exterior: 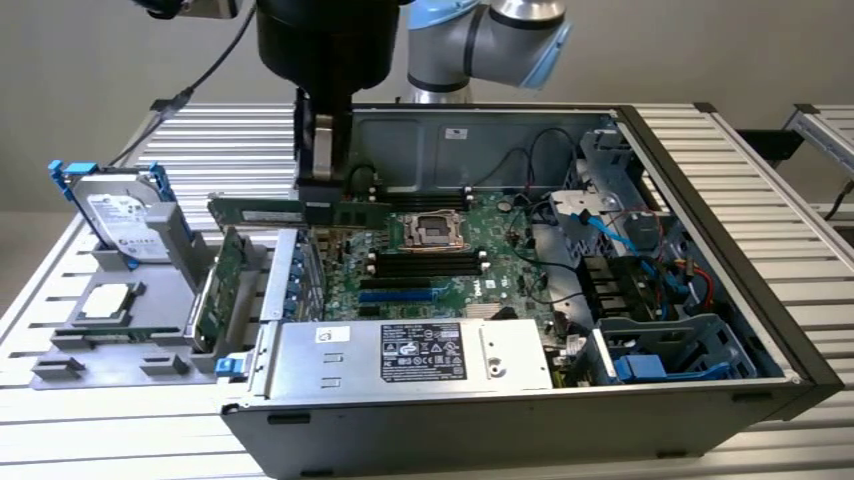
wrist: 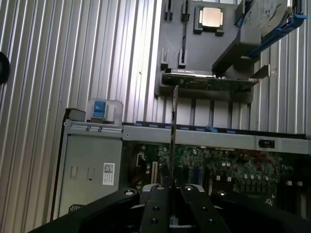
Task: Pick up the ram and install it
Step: 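Pick up the ram and move it above insertion slot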
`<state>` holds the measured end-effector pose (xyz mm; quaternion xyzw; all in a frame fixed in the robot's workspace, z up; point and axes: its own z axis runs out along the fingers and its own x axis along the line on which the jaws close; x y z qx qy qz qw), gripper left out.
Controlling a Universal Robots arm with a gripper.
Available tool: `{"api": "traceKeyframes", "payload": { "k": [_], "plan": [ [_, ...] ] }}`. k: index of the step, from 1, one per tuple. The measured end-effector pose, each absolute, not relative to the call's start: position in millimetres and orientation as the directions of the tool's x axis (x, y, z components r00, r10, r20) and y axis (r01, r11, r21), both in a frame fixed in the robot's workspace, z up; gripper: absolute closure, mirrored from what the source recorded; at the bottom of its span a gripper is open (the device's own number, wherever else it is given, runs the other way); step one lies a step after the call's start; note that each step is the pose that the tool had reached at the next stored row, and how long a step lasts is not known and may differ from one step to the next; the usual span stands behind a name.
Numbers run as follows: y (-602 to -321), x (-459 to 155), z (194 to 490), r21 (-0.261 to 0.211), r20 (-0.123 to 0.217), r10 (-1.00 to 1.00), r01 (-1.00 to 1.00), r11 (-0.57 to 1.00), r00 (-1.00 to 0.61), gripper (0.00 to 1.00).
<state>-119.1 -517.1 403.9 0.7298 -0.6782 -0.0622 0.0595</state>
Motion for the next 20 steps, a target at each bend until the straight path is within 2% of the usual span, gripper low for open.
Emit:
{"api": "traceKeyframes", "payload": {
  "k": [20],
  "plan": [
    [-458.6, -58.5, 385.5, 0.168, -0.009, -0.997, -0.983, -0.073, 0.072, 0.86]
  ]
}}
